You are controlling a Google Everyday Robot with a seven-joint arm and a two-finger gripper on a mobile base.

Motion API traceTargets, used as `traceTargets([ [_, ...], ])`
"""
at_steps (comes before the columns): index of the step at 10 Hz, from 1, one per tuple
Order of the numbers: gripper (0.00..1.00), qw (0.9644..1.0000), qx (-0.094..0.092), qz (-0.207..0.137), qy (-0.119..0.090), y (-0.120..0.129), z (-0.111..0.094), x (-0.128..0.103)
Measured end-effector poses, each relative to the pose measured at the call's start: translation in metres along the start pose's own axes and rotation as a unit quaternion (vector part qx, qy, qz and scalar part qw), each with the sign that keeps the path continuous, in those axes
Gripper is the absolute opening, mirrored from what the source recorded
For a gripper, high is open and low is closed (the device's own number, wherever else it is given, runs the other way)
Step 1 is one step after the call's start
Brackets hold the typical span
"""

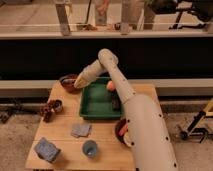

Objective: Place fork in red bowl

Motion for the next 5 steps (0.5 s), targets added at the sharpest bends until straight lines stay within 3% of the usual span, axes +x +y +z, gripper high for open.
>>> traceTargets([
  [2, 0.02, 0.9999, 0.011, -0.003, 0.004, -0.0036, 0.0049, 0.0005],
  [3, 0.02, 0.9994, 0.030, -0.002, 0.015, -0.0047, 0.0038, 0.0015],
  [5, 0.02, 0.9987, 0.040, 0.006, 0.033, -0.0104, 0.0074, 0.0036],
])
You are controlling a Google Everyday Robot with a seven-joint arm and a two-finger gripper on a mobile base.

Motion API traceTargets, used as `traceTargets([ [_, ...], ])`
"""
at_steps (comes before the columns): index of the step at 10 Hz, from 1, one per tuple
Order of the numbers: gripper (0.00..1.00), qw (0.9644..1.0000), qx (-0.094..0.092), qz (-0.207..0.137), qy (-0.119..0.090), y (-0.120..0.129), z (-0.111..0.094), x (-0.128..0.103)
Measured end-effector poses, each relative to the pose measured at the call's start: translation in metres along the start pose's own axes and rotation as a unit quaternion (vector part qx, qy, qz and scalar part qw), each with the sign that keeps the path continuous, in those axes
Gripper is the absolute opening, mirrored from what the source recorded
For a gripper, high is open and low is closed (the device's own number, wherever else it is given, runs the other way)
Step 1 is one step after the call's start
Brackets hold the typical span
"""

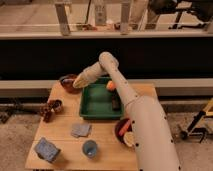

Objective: Place fork in red bowl

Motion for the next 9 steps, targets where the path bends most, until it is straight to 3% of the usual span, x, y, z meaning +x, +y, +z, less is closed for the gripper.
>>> traceTargets([
  [2, 0.02, 0.9998, 0.003, 0.013, 0.017, 0.001, -0.001, 0.004],
  [9, 0.02, 0.9985, -0.001, 0.044, 0.032, 0.014, 0.000, 0.014],
])
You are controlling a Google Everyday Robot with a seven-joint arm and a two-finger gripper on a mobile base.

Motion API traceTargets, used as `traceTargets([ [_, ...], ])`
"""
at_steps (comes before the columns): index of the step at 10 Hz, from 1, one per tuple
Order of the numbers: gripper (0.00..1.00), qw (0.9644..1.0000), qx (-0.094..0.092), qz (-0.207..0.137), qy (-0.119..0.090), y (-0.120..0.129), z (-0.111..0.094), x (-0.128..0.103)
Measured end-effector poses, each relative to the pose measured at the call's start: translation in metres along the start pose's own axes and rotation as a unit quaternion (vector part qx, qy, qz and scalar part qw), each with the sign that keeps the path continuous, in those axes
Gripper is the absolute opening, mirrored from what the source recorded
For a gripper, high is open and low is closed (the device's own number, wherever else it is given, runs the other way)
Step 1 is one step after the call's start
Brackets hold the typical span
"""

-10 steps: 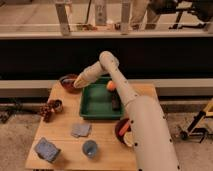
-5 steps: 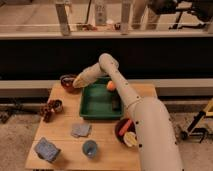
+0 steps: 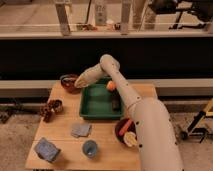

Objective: Place fork in red bowl

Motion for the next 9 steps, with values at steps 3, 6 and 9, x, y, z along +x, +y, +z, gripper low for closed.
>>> traceTargets([
  [3, 0.02, 1.0000, -0.004, 0.004, -0.005, 0.0025, 0.0024, 0.0020],
  [6, 0.02, 0.9997, -0.018, -0.003, -0.014, 0.0017, 0.0072, 0.0040],
  [9, 0.02, 0.9994, -0.026, -0.012, -0.022, 0.0011, 0.0087, 0.0069],
])
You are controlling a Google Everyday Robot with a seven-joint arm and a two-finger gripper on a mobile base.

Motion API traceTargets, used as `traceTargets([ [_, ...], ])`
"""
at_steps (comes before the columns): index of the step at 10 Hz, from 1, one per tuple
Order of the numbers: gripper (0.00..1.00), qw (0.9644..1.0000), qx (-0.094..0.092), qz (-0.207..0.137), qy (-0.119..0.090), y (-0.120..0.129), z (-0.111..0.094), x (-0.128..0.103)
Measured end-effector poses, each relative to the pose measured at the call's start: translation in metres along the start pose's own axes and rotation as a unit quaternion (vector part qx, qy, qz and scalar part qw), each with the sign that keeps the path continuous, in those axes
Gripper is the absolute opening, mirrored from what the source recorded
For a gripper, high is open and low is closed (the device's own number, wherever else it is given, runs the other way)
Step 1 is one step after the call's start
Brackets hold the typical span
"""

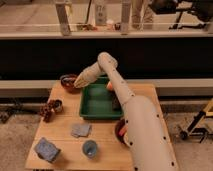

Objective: Place fork in red bowl

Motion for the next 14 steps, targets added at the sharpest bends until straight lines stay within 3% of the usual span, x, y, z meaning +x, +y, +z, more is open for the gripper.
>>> traceTargets([
  [3, 0.05, 0.9999, -0.001, -0.010, -0.009, -0.003, 0.004, 0.001],
  [9, 0.64, 0.9996, 0.003, -0.024, -0.017, -0.011, 0.014, 0.000],
  [11, 0.79, 0.9996, 0.003, -0.026, -0.013, -0.013, 0.016, -0.001],
  [14, 0.80, 0.9997, 0.008, -0.022, -0.009, -0.012, 0.013, 0.000],
])
